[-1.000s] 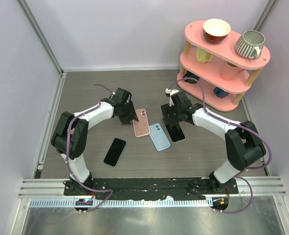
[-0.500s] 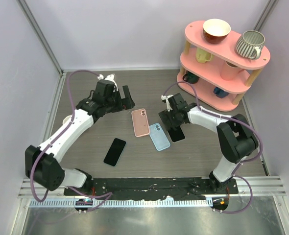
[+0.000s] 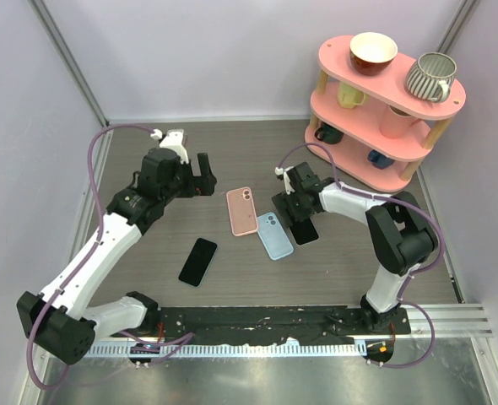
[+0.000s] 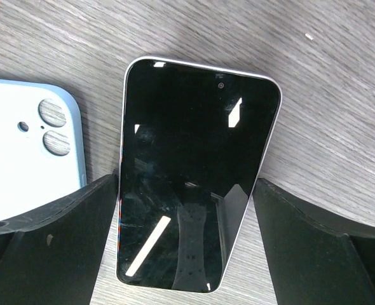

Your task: Put the phone into the phone case

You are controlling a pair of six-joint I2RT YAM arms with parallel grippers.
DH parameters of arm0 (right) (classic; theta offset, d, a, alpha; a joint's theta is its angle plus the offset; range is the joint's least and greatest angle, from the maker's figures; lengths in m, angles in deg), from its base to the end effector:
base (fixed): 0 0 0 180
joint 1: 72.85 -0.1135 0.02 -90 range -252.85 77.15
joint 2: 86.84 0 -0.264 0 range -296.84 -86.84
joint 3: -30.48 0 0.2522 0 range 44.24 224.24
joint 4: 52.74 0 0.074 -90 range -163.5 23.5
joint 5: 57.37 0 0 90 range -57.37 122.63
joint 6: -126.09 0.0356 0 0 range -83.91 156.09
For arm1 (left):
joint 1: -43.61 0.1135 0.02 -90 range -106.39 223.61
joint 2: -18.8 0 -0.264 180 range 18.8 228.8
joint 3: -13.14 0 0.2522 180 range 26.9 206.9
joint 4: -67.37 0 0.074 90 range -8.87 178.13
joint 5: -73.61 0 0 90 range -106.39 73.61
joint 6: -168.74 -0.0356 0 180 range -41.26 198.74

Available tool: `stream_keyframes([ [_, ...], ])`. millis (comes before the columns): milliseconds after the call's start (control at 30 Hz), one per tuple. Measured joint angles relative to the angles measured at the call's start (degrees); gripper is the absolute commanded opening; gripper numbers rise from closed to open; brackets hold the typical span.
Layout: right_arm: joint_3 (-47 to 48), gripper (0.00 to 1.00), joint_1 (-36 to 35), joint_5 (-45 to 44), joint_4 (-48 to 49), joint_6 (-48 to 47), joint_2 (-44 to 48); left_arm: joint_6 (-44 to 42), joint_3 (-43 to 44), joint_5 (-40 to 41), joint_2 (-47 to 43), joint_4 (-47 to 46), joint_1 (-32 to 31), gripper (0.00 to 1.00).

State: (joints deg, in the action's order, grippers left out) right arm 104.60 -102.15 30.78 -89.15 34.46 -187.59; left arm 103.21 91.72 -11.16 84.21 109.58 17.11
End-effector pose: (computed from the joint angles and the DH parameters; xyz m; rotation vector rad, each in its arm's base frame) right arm 0.3009 0.1675 0.1622 -0.7033 2.5809 0.1114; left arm 0.2264 -0.1093 0.3579 -0.0193 2.1063 -0.4464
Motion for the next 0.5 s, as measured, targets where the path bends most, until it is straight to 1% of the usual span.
stream_keyframes([
  [100,0.00,0.84,-0.09,0.28,0.46,-0.04,-0.13,-0.96,-2.62,1.44,-1.01,-0.35,0.00,1.00],
  [233,0.00,0.80,-0.13,0.28,0.72,-0.07,-0.15,-1.20,-4.13,3.19,-1.09,-0.44,0.00,1.00],
  [267,0.00,0.82,-0.13,0.28,0.72,-0.07,-0.15,-1.20,-4.44,3.63,-1.25,-0.63,0.00,1.00],
  [300,0.00,0.87,-0.13,0.33,0.74,-0.07,-0.15,-1.14,-4.72,3.85,-1.38,-0.87,0.00,1.00],
  [367,0.00,0.93,-0.13,0.33,0.76,-0.02,-0.15,-0.28,-5.64,4.31,-1.53,-1.84,0.00,1.00],
  [433,0.00,0.96,-0.17,0.20,0.87,0.04,-0.15,1.07,-5.70,4.92,-0.31,-1.66,0.00,0.98],
  [500,0.02,0.96,-0.17,-0.20,1.16,-0.02,-0.15,2.45,-3.54,6.12,3.65,0.20,0.00,0.93],
])
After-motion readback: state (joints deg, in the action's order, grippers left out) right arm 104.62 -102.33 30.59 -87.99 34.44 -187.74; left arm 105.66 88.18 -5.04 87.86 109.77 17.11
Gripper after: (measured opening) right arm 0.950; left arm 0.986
